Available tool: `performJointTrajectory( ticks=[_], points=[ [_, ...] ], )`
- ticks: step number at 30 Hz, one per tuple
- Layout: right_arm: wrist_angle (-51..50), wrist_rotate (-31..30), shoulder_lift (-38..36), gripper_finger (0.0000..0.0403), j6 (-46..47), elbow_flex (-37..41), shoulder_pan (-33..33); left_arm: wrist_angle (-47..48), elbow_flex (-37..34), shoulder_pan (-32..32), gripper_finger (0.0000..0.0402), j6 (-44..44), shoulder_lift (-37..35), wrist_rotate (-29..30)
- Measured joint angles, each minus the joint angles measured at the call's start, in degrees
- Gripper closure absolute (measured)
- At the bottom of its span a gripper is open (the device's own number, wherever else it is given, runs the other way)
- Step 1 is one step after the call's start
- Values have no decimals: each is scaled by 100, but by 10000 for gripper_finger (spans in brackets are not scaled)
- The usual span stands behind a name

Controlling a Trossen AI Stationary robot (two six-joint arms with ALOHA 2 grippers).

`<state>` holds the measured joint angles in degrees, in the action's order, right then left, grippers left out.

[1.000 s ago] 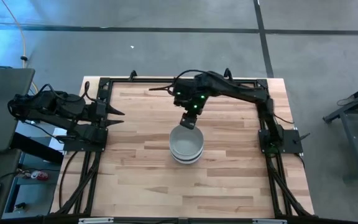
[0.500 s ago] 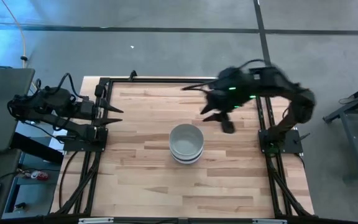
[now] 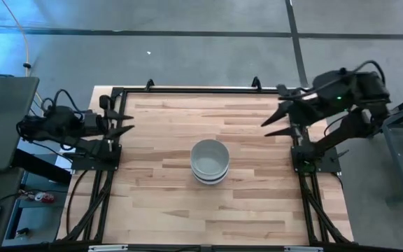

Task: Nest bowls inside each other
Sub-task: Return to Home Position

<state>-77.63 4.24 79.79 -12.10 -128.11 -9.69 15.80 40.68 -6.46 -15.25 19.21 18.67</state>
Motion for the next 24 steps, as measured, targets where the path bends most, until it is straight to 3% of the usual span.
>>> performJointTrajectory(
  ticks=[8, 16, 24],
  points=[
    [-201, -578, -303, 284, 2, 2, -215, -747, -948, 0, 289, -192, -649, 531],
    [-323, -600, -687, 284, -85, 4, -213, -1076, -1591, 0, 289, -160, -939, 614],
    [-278, -600, -1280, 284, 15, 4, -213, -1995, -2376, 5, 289, -244, -1317, 772]
  ],
)
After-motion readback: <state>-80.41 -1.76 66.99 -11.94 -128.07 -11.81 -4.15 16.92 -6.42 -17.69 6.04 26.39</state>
